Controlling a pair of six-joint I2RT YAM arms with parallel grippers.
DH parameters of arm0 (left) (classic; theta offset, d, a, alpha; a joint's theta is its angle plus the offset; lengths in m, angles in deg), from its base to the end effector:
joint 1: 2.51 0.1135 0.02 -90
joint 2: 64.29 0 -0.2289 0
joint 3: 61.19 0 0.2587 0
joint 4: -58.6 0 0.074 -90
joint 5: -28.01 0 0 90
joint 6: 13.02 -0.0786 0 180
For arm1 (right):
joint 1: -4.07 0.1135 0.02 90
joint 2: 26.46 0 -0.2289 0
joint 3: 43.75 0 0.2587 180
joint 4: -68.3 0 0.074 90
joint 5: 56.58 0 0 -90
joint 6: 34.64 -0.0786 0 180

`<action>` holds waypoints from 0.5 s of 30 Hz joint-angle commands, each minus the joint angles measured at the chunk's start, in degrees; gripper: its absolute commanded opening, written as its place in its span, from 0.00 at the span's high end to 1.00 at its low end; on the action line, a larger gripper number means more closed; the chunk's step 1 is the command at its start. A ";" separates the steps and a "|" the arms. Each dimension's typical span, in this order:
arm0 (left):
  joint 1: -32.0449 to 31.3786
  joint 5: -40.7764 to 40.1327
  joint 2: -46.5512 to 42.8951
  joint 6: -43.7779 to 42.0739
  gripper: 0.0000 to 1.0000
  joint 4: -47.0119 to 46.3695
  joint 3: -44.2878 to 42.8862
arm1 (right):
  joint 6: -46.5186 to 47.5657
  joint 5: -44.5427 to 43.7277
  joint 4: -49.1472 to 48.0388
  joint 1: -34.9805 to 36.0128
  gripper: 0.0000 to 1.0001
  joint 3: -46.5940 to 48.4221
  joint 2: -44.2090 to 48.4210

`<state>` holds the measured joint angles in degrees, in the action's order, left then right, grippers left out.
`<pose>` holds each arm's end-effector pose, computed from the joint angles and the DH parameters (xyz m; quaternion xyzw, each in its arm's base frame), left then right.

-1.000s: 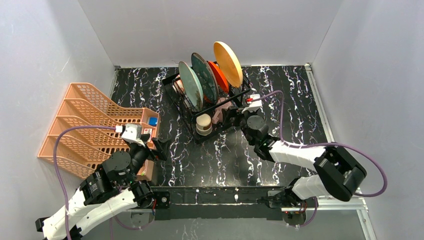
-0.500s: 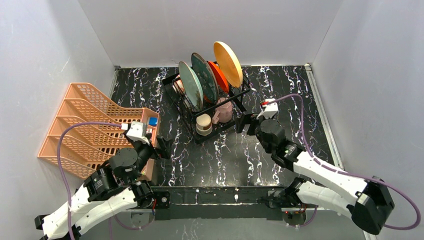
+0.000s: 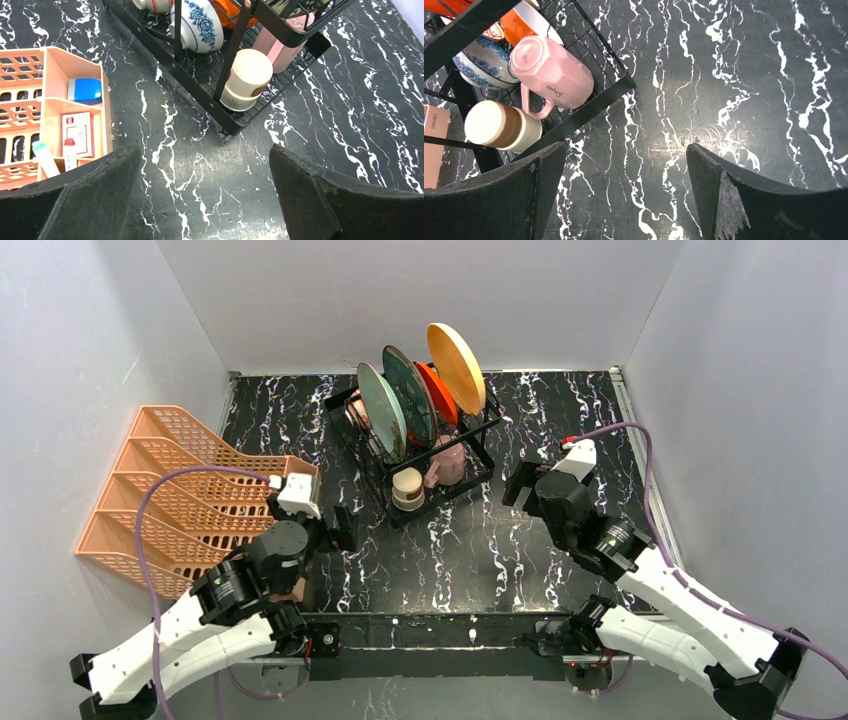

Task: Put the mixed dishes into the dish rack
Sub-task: Move the dish rack to the center of the board.

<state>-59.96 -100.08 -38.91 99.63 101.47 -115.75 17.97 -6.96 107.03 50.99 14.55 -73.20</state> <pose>0.1329 -0.1181 0.3056 0.0299 0.7696 -0.1793 0.6121 0.1982 0.1374 0.2709 0.1127 0.8132 0.1100 0.5603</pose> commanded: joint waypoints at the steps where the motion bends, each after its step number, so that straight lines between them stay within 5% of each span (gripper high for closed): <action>1: 0.05 -3.88 5.92 4.23 0.02 -3.66 -0.93 | 7.67 -1.60 -1.25 -0.20 0.01 1.73 3.29; 8: 0.06 -5.29 12.01 5.80 0.02 -15.37 3.57 | 17.58 2.69 -14.67 -2.46 0.01 2.92 -3.97; 15: 0.06 -6.75 15.04 3.98 0.02 -29.82 10.19 | 21.40 22.72 -32.35 -13.03 0.01 -1.18 -10.24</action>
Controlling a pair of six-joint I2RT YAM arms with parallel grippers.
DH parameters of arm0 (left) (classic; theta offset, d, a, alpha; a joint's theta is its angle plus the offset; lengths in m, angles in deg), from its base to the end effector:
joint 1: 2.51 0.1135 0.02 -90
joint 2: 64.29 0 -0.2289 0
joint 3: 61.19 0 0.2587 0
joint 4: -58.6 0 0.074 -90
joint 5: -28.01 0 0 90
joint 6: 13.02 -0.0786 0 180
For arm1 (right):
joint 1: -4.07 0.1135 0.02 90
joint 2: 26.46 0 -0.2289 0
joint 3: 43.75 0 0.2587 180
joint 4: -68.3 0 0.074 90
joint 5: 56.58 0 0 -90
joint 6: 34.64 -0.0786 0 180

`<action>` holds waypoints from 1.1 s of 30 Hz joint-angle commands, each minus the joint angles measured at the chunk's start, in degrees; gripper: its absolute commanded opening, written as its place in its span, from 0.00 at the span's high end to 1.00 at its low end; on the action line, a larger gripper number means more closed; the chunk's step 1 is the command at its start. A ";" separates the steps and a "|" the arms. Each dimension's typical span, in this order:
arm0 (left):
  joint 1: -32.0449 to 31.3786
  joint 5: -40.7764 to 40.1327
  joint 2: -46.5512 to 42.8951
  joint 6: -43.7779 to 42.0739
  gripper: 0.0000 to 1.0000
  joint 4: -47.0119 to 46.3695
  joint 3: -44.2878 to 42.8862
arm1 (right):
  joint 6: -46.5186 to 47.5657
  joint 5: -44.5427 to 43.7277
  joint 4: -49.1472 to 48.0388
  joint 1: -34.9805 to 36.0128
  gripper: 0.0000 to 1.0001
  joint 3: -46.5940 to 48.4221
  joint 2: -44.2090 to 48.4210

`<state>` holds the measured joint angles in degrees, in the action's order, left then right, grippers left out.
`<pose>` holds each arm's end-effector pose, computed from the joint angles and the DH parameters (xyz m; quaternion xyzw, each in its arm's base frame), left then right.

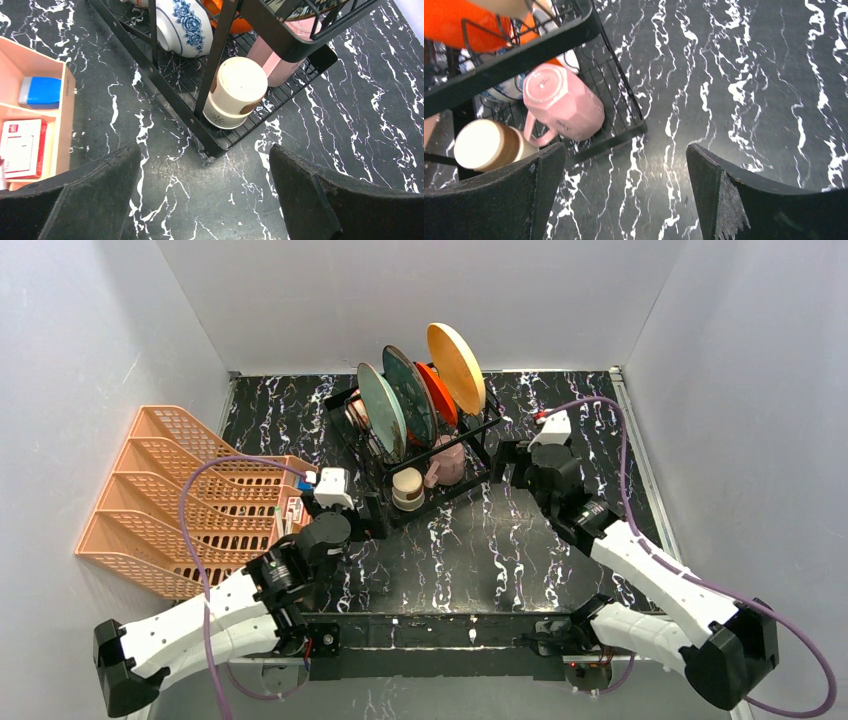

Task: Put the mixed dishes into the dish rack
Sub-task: Move the dish rack to the center of the board.

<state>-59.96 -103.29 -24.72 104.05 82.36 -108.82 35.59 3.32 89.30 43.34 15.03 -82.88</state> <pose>0.1663 -0.1641 0.2596 -0.0101 0.7756 -0.1720 0.6073 0.2467 0.1508 0.2695 0.0164 0.7987 0.0940 0.5941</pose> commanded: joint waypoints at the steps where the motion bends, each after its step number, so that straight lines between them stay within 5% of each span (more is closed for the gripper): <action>1: 0.06 -3.91 0.97 -0.44 0.02 -13.27 4.44 | 3.84 15.28 -16.30 -6.94 0.01 -2.14 -1.40; 13: 0.06 -12.59 9.61 -2.31 0.10 -33.42 11.54 | 1.01 34.23 -38.23 -16.03 0.04 -9.76 -11.73; 33: 1.43 -18.04 26.73 -7.55 0.40 -49.31 9.63 | -3.37 40.71 -54.25 -20.11 0.24 -0.38 -34.44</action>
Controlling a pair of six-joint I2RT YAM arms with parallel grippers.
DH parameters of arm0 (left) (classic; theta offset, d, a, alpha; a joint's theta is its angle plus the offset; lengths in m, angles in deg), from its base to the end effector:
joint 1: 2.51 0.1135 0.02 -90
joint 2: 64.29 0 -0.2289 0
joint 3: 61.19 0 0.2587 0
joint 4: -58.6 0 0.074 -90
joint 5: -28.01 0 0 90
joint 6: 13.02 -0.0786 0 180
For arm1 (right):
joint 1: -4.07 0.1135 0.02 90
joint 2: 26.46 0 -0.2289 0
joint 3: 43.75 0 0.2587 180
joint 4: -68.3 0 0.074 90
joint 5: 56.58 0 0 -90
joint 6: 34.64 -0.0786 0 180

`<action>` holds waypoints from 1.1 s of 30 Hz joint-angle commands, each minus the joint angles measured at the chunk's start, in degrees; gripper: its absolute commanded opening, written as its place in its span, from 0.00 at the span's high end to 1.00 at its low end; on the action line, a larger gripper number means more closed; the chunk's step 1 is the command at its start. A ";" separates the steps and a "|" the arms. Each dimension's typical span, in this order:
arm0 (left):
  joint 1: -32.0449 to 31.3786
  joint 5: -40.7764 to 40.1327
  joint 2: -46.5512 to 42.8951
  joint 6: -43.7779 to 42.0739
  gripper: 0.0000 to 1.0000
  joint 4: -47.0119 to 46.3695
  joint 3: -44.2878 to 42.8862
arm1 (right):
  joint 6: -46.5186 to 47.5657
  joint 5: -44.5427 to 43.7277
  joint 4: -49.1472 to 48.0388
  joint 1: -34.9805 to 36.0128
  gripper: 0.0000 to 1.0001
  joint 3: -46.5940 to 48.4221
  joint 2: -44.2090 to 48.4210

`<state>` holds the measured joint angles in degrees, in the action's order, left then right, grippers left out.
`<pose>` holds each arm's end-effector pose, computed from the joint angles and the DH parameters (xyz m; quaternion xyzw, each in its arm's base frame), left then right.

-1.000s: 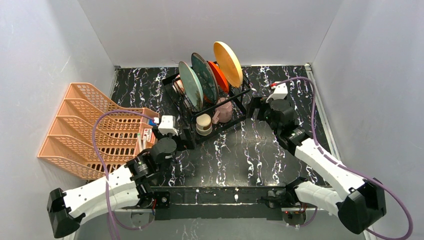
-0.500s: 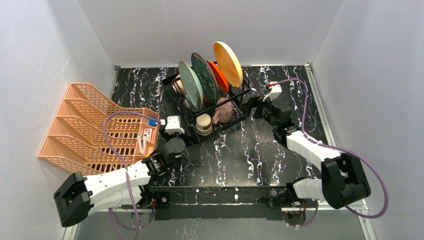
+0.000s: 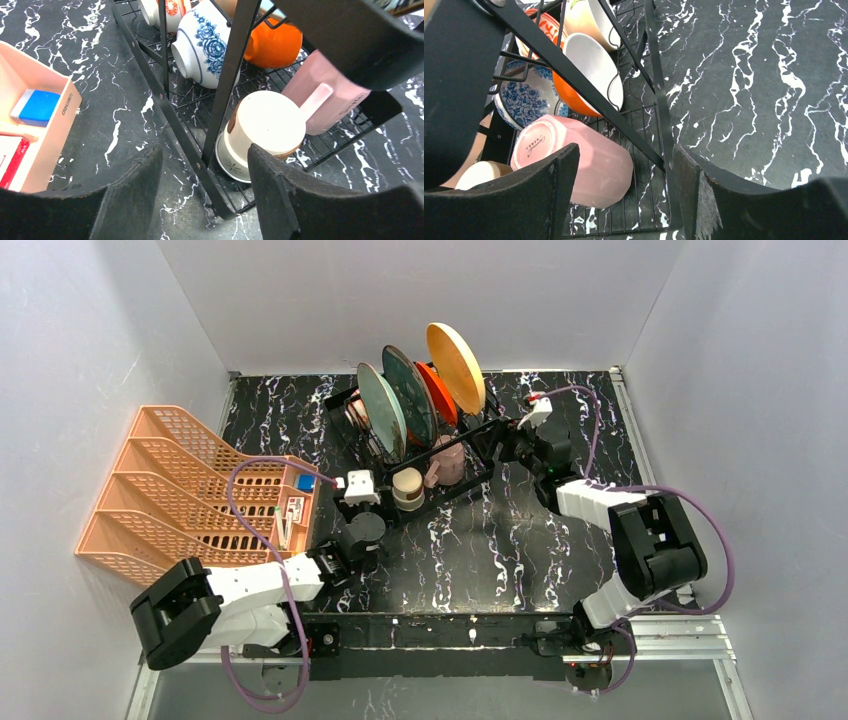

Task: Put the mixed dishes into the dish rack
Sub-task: Move the dish rack to the center of the board.

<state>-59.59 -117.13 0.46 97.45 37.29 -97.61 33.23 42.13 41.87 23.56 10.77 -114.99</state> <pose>0.1998 -0.1900 0.1832 -0.0826 0.7267 -0.0975 0.6750 0.3533 0.1377 0.1776 -0.0327 0.7511 0.2868 0.5938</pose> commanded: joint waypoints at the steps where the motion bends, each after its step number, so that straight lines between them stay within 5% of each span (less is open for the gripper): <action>1: 1.46 -3.95 1.98 -0.96 0.42 -4.81 -1.65 | -1.33 2.53 -7.37 -0.40 0.26 4.38 -3.14; 7: 3.65 -2.14 3.27 -0.46 0.70 -5.90 -2.43 | -3.00 3.73 -11.32 -0.38 0.41 5.57 -6.70; 12: 4.97 -1.01 4.24 0.45 0.79 -6.32 -2.87 | -4.54 4.54 -14.20 -0.40 0.53 6.18 -8.73; 17: 5.30 0.15 4.87 0.89 0.90 -6.24 -3.12 | -6.41 4.73 -16.15 -0.41 0.76 6.97 -10.70; 20: 5.31 0.21 4.62 0.51 1.00 -6.24 -3.02 | -7.11 3.98 -17.17 -0.40 0.98 6.51 -10.75; 33: 5.98 4.12 0.84 1.80 1.00 -3.73 -2.24 | -7.01 -1.57 -16.16 -0.37 0.99 0.57 -3.29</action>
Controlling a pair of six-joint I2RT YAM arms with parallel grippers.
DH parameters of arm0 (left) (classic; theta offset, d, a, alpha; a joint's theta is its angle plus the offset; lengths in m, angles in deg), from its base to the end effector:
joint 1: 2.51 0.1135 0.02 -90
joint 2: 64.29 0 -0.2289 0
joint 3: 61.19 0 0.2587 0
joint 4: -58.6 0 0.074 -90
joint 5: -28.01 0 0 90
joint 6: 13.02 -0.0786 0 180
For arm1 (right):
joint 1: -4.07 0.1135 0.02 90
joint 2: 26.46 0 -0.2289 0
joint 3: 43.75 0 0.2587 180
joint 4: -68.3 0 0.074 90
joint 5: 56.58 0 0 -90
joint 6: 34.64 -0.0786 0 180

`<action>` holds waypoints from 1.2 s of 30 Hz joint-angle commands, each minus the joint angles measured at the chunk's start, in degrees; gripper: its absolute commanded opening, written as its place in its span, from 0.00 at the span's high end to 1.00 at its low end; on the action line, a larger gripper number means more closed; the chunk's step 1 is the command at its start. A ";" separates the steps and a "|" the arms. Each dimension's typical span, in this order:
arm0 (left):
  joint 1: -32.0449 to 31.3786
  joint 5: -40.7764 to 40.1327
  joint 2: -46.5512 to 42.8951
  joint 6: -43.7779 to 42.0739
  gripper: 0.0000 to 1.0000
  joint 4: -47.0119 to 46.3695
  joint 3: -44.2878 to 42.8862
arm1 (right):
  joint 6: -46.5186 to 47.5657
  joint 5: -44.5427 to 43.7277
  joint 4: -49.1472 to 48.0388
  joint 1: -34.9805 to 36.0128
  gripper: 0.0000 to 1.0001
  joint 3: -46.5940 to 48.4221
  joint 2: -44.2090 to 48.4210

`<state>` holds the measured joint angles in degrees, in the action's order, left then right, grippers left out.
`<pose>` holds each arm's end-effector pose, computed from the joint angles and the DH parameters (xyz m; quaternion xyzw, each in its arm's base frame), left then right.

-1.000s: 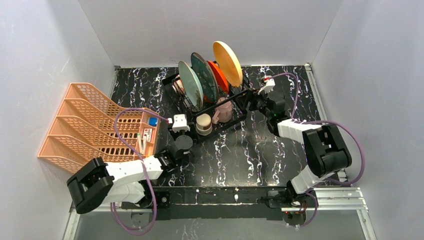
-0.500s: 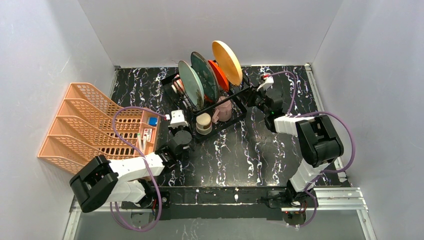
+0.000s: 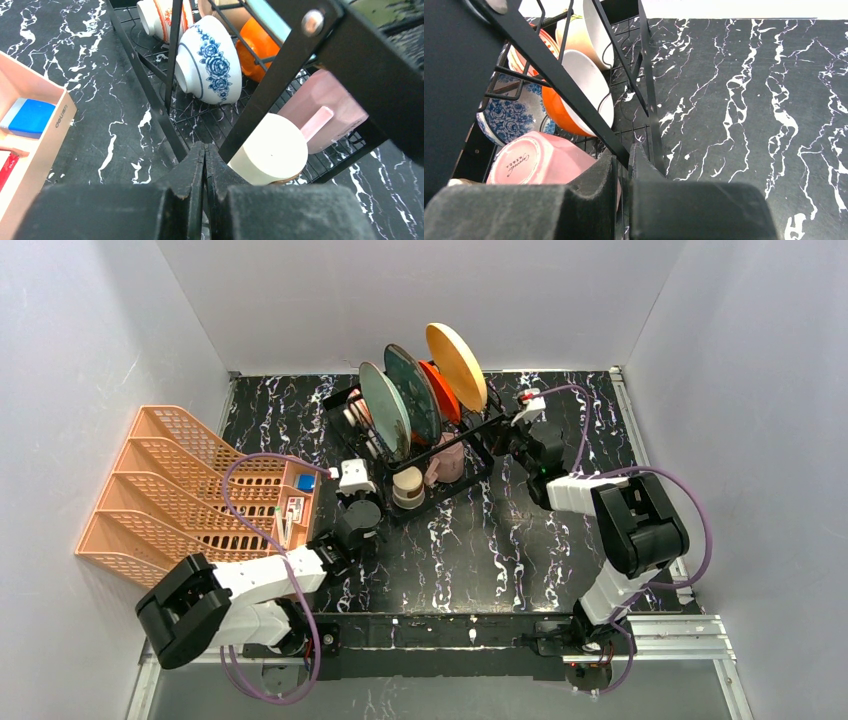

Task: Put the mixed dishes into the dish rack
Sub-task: Move the dish rack to the center of the board.

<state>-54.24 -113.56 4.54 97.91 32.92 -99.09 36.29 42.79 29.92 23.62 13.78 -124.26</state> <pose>0.2227 -0.1829 0.1827 -0.1060 0.7192 -0.1006 0.6793 0.3726 0.1459 0.1681 -0.0598 0.7160 0.2846 0.6346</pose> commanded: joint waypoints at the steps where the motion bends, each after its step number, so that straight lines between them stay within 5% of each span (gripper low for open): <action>1: 0.73 1.29 -3.87 1.39 1.00 1.26 -0.66 | -10.03 -2.77 -4.12 -0.42 0.99 -3.17 6.81; 10: 1.63 7.90 -6.66 3.61 1.00 4.66 0.08 | -10.06 -8.87 -1.07 -0.44 0.99 -11.10 17.50; 26: 1.89 16.85 -16.63 5.97 1.00 10.21 2.48 | -17.70 -17.44 18.87 0.73 0.99 -22.07 42.25; 36: 1.98 19.13 -21.78 9.74 1.00 25.06 -1.48 | -19.20 -39.21 26.20 20.07 0.99 -22.89 46.91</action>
<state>-52.53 -95.33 -14.80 105.84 51.04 -97.93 29.71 11.18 58.86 35.36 -11.51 -77.81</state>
